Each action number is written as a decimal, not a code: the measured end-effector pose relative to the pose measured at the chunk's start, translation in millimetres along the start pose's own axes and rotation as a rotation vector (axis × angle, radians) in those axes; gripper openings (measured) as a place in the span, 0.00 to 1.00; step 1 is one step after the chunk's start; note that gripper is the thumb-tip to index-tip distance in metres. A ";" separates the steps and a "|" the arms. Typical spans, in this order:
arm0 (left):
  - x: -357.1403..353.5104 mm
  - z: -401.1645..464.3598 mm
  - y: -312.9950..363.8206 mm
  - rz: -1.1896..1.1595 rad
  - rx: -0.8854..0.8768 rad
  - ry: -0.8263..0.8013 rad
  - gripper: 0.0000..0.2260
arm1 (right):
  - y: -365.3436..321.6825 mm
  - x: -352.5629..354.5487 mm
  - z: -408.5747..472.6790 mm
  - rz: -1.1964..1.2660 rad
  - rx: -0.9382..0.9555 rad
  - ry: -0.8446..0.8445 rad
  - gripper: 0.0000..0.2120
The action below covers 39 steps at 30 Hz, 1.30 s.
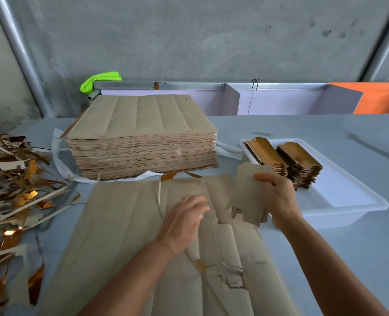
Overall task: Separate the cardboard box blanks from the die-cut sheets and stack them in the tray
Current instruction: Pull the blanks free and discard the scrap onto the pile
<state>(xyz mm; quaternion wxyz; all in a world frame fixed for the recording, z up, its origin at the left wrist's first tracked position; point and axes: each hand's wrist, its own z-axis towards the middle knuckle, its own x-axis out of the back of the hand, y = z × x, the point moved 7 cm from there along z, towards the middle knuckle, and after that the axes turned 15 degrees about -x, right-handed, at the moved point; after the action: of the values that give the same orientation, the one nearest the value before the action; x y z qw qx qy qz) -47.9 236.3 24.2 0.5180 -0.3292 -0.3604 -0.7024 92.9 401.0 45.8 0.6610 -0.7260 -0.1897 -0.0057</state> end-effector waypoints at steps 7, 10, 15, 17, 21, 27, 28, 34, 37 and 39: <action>-49.4 3.5 -12.0 0.033 0.231 -0.532 0.39 | 12.8 9.2 -21.9 -0.147 0.025 0.011 0.14; -47.1 5.1 -13.3 -0.074 0.295 -0.510 0.33 | 17.8 9.7 -29.3 -0.257 0.051 -0.004 0.16; -40.8 4.0 -11.5 -0.145 0.331 -0.533 0.24 | 23.4 5.3 -36.0 -0.274 0.040 -0.032 0.14; -40.0 3.1 -10.3 -0.121 0.305 -0.557 0.22 | 24.9 3.5 -37.4 -0.272 0.018 -0.043 0.13; -38.4 0.9 -10.4 -0.146 0.308 -0.549 0.19 | 32.4 0.2 -41.6 -0.236 -0.037 -0.061 0.13; -40.8 -2.3 -14.4 -0.149 0.337 -0.565 0.21 | 45.1 -8.2 -45.6 -0.210 -0.098 -0.107 0.12; -40.9 -2.8 -14.3 -0.157 0.344 -0.568 0.20 | 47.1 -9.3 -45.6 -0.198 -0.108 -0.111 0.12; -39.1 -0.5 -11.7 -0.163 0.324 -0.544 0.16 | 53.5 -13.3 -44.2 -0.142 -0.150 -0.102 0.13; -45.3 4.1 -3.1 -0.207 0.297 -0.558 0.29 | 50.2 -8.0 -42.5 -0.080 -0.154 -0.044 0.14; -51.7 7.0 5.4 -0.180 0.250 -0.607 0.31 | 45.0 -1.7 -41.1 -0.055 -0.130 0.013 0.14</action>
<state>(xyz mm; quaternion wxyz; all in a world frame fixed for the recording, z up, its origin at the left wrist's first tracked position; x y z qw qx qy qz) -29.3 266.5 -14.4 0.3593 -0.4243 -0.6092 -0.5655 114.1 358.6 7.5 0.6133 -0.7617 -0.2047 -0.0411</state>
